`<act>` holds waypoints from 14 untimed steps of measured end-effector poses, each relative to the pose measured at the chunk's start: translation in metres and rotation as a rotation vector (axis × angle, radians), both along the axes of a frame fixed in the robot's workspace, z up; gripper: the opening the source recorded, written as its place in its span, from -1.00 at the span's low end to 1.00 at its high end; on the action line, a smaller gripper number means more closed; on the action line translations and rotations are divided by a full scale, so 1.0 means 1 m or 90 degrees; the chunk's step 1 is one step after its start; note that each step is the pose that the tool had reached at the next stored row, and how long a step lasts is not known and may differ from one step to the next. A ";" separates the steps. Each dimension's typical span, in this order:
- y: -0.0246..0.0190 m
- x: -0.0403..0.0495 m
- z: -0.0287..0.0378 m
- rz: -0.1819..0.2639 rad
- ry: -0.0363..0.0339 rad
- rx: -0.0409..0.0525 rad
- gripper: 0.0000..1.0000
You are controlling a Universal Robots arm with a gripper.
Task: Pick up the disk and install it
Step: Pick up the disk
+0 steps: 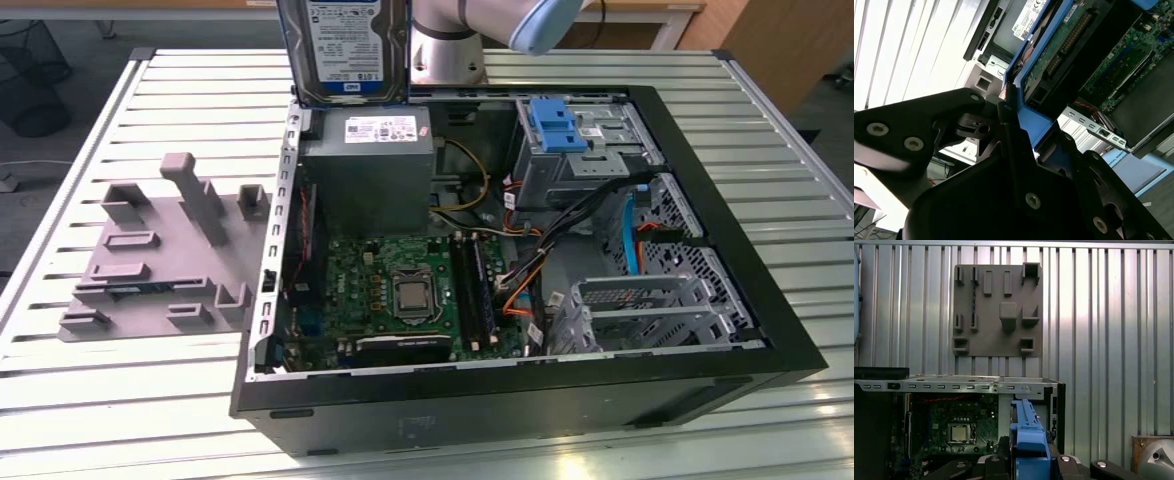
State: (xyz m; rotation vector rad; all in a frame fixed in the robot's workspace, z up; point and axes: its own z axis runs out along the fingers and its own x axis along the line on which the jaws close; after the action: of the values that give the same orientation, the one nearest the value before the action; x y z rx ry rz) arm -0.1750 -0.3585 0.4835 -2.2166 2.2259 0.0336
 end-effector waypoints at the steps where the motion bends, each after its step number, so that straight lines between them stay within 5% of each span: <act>1: 0.0000 0.0000 0.0000 0.000 0.0000 0.0000 -0.27; 14: -0.0001 0.0126 0.0000 0.000 0.0000 0.0000 -0.27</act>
State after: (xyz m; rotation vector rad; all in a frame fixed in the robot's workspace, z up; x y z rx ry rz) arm -0.1624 -0.3586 0.4836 -2.2167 2.2258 0.0337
